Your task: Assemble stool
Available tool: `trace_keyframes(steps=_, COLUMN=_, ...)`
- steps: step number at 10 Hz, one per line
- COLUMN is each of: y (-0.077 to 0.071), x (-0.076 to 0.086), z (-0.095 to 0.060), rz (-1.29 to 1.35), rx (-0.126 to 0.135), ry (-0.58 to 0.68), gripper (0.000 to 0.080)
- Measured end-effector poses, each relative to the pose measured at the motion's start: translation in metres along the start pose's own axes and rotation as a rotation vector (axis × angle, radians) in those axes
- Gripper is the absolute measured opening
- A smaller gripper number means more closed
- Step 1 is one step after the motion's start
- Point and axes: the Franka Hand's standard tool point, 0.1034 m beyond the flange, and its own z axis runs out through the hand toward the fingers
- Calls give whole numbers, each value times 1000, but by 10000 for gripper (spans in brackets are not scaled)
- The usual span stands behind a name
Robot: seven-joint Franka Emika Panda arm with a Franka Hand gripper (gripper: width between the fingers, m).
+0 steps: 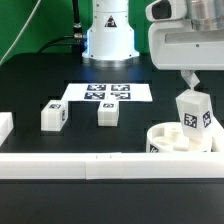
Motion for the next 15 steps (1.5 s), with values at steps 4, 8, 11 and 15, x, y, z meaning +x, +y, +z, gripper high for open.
trace_keyframes(steps=4, y=-10, x=-26, z=7, rz=-214, rx=15, ry=32, gripper=649)
trace_keyframes(steps=8, y=-9, x=-27, z=8, rz=-453, rx=-1, ry=36, gripper=649)
trace_keyframes(steps=11, y=-28, x=-50, z=12, rz=-610, rx=-13, ry=28, gripper=649)
trace_keyframes(steps=15, y=-33, x=-19, z=-14, rz=-733, rx=-19, ry=47, gripper=649)
